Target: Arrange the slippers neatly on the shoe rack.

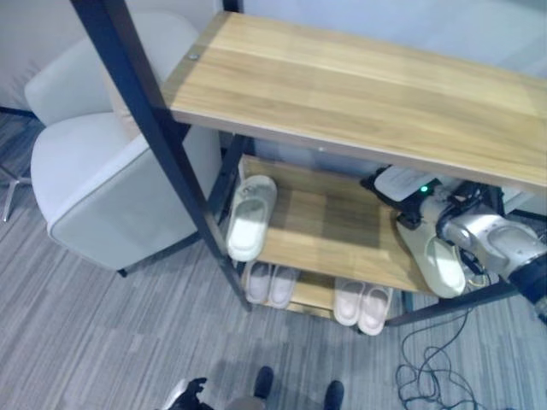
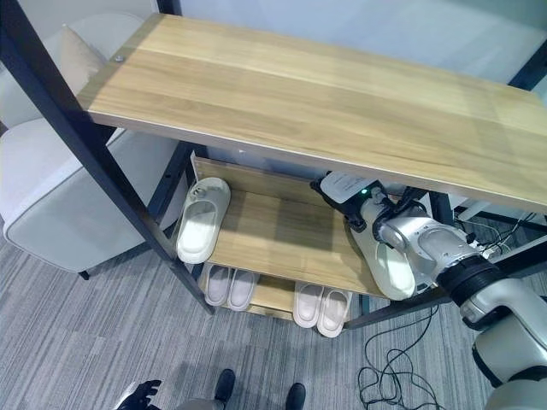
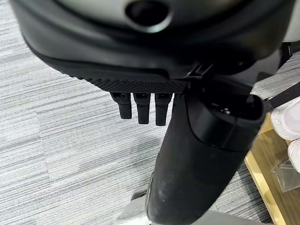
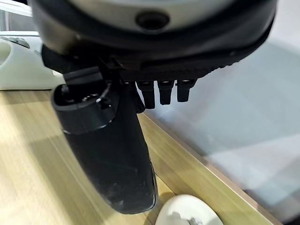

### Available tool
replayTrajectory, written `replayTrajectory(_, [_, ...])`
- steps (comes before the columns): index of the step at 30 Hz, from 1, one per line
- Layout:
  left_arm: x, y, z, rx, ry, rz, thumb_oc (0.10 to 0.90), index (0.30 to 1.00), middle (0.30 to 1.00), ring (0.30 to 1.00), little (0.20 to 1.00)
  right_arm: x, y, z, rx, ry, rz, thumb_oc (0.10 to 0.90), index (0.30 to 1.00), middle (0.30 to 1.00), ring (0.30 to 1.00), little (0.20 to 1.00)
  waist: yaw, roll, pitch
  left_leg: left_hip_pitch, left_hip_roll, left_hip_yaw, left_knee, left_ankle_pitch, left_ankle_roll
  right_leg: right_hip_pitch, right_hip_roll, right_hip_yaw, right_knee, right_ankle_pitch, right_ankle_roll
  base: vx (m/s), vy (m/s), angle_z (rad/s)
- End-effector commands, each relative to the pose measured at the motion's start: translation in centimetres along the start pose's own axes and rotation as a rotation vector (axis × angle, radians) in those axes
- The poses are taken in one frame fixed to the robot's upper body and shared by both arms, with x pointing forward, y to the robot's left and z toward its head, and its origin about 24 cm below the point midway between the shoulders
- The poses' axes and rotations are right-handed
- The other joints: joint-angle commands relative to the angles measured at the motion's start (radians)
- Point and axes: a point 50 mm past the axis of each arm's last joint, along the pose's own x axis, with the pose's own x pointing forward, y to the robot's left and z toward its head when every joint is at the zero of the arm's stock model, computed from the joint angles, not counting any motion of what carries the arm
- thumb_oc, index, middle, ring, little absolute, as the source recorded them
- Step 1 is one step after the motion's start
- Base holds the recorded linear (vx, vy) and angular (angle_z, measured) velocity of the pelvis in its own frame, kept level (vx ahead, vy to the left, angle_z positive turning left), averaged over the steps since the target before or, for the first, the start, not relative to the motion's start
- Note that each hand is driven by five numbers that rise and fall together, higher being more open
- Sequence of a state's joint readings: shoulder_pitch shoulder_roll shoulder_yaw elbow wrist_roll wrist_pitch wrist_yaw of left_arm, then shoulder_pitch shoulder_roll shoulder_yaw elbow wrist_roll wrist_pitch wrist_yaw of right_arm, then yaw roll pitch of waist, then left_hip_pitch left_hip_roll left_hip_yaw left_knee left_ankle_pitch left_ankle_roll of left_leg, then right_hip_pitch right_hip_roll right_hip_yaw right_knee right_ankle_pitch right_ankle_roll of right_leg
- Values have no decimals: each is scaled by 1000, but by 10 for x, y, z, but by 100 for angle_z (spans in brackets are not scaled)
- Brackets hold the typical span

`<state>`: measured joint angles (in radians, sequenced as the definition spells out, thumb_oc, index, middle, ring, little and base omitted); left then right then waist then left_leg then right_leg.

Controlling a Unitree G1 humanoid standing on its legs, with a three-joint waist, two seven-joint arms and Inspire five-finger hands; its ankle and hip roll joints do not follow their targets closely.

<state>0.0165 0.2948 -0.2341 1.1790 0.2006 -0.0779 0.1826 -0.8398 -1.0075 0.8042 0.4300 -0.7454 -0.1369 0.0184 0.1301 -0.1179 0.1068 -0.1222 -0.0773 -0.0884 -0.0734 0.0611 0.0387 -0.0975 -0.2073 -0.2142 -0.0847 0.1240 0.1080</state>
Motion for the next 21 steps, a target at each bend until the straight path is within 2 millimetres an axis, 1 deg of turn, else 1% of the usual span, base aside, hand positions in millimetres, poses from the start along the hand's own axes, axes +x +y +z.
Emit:
replayTrajectory(1, [1, -2, 24, 11, -116, -22, 800, 900, 900, 900, 900, -27, -34, -51, -66, 175, -100, 800, 900, 900, 900, 900, 14, 40, -35, -25, -3, -79, 48, -91, -12, -3, -53, 6, 177, -125, 76, 9, -3, 5])
replayTrajectory(4, [-5, -5, 35, 21, -215, -58, 800, 900, 900, 900, 900, -43, -18, -60, -54, 210, -64, 800, 900, 900, 900, 900, 13, 54, -31, -23, -4, -82, 54, -96, -10, 1, -50, 6, 179, -129, 77, 0, 0, 0])
replayTrajectory(5, [-6, -5, 34, 25, -214, -58, 800, 900, 900, 900, 900, -44, -17, -60, -51, 212, -62, 800, 900, 900, 900, 900, 16, 52, -32, -22, -4, -82, 55, -96, -10, 2, -50, 6, 179, -130, 76, 0, 0, 0])
replayTrajectory(6, [-9, -1, 38, 37, -258, -50, 800, 900, 900, 900, 900, -52, -10, -63, -44, 229, -49, 800, 900, 900, 900, 900, 16, 56, -28, -21, -5, -84, 56, -98, -9, 4, -50, 6, 181, -133, 76, 0, 0, 0])
replayTrajectory(10, [-11, 3, 40, 47, -283, -41, 800, 900, 900, 900, 900, -61, -3, -65, -28, 243, -40, 800, 900, 900, 900, 900, 22, 55, -24, -18, -5, -87, 60, -100, -10, 7, -50, 3, 184, -136, 76, 0, 0, 0])
replayTrajectory(12, [-14, 2, 40, 67, -306, -53, 800, 900, 900, 900, 900, -71, 7, -72, -26, 274, -11, 800, 900, 900, 900, 900, 24, 55, -23, -14, -6, -89, 64, -103, -12, 15, -49, 2, 184, -139, 77, 10, -16, 1])
replayTrajectory(13, [-10, 10, 35, 65, -268, -21, 800, 900, 900, 900, 900, -68, 0, -67, -49, 242, -40, 800, 900, 900, 900, 900, 19, 53, -26, -11, -3, -86, 64, -105, -14, 15, -48, 4, 183, -141, 77, 0, 0, 0])
replayTrajectory(14, [-9, 10, 36, 63, -270, -19, 800, 900, 900, 900, 900, -68, -1, -67, -50, 242, -43, 800, 900, 900, 900, 900, 18, 53, -24, -10, -3, -86, 63, -105, -14, 16, -48, 4, 183, -141, 77, 0, 0, 0])
replayTrajectory(15, [-8, 4, 22, 86, -223, -4, 800, 900, 900, 900, 900, -67, 11, -74, -35, 294, -21, 800, 900, 900, 900, 900, 26, 51, -21, -8, -2, -86, 65, -106, -17, 20, -46, 4, 181, -143, 76, 15, -41, -3])
replayTrajectory(16, [-9, -3, 19, 83, -211, -26, 800, 900, 900, 900, 900, -71, 22, -80, -23, 336, 25, 800, 900, 900, 900, 900, 31, 48, -20, -11, -2, -88, 65, -105, -20, 21, -46, 3, 179, -142, 75, 17, -50, -5])
replayTrajectory(18, [-10, -7, 17, 78, -200, -45, 800, 900, 900, 900, 900, -75, 20, -84, -16, 355, 12, 800, 900, 900, 900, 900, 27, 49, -21, -12, -3, -87, 65, -105, -19, 20, -45, 3, 179, -142, 74, 15, -31, 5])
replayTrajectory(21, [-9, -10, 14, 96, -187, -58, 800, 900, 900, 900, 900, -84, 36, -91, 17, 416, 36, 800, 900, 900, 900, 900, 34, 49, -29, -13, -5, -93, 60, -103, -21, 23, -44, -4, 171, -142, 74, 35, -26, 6])
